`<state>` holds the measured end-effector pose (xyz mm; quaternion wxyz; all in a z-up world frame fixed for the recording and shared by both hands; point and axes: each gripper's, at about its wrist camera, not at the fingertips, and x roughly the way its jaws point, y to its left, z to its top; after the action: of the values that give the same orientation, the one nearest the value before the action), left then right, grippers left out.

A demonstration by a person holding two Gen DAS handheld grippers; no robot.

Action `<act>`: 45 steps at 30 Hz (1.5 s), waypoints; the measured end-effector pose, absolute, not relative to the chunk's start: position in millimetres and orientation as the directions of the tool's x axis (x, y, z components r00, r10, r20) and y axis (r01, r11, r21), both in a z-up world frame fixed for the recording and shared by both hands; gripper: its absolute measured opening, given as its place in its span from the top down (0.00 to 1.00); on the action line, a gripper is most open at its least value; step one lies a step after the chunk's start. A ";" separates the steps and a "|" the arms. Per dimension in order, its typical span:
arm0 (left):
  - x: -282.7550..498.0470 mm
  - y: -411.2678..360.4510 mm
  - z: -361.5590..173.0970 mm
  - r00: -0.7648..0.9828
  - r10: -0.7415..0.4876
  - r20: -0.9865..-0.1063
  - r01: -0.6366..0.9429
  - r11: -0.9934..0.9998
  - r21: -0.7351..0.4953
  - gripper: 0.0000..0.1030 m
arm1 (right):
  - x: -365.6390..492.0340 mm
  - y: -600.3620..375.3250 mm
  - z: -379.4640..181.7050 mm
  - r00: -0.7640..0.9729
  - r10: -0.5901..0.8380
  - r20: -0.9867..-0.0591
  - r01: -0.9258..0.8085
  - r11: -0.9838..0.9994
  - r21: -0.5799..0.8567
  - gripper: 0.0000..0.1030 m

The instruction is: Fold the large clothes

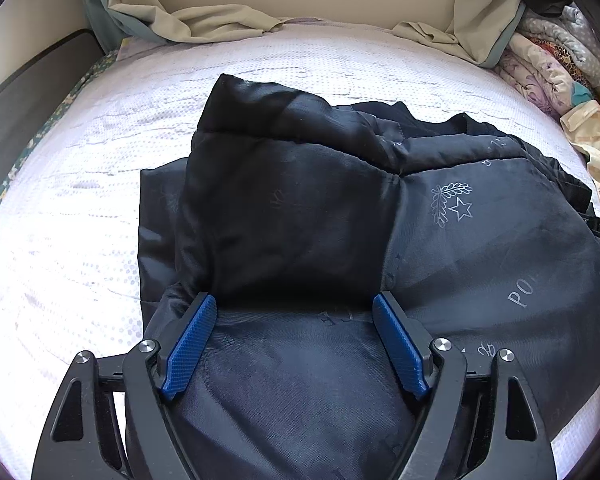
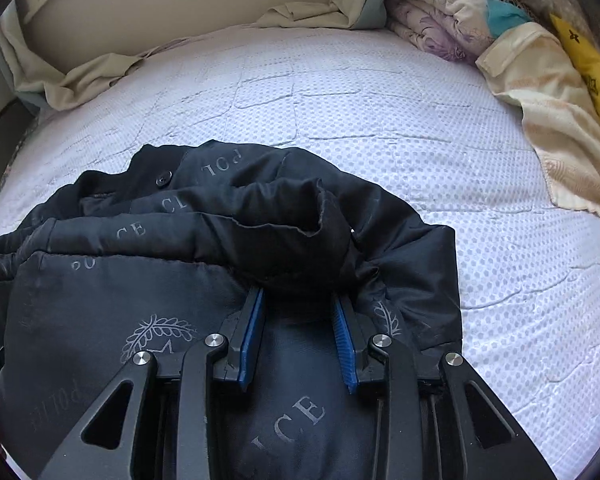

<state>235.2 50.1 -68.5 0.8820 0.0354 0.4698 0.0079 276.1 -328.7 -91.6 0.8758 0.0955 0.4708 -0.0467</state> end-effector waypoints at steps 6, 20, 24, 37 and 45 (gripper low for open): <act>234.0 51.5 -67.0 0.561 0.030 -0.827 0.040 0.997 0.064 0.18 | 254.8 -340.1 -43.2 0.613 0.052 -0.788 0.193 0.958 0.214 0.51; 219.8 85.1 -14.1 0.528 -0.154 -0.835 -0.001 0.983 -0.182 0.08 | 163.4 -328.7 40.0 0.748 0.081 -0.659 0.154 0.944 0.290 0.37; 216.4 125.3 -1.4 0.528 -0.242 -0.814 -0.076 0.941 -0.329 0.07 | 151.8 -303.4 29.2 0.721 0.111 -0.684 0.096 0.961 0.258 0.37; 197.4 208.5 -38.9 0.443 -0.445 -0.778 -0.245 0.775 -0.582 0.07 | 151.1 -280.5 16.3 0.675 0.180 -0.715 0.003 0.969 0.247 0.37; 188.0 199.2 -80.3 0.392 -0.589 -0.707 -0.326 0.629 -0.706 0.06 | 152.1 -291.6 10.6 0.661 0.205 -0.722 0.028 0.954 0.297 0.37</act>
<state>188.0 199.2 -80.3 0.7204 -0.4208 0.5437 -0.0913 152.1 -291.6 10.6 0.9000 0.1429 0.4088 0.0491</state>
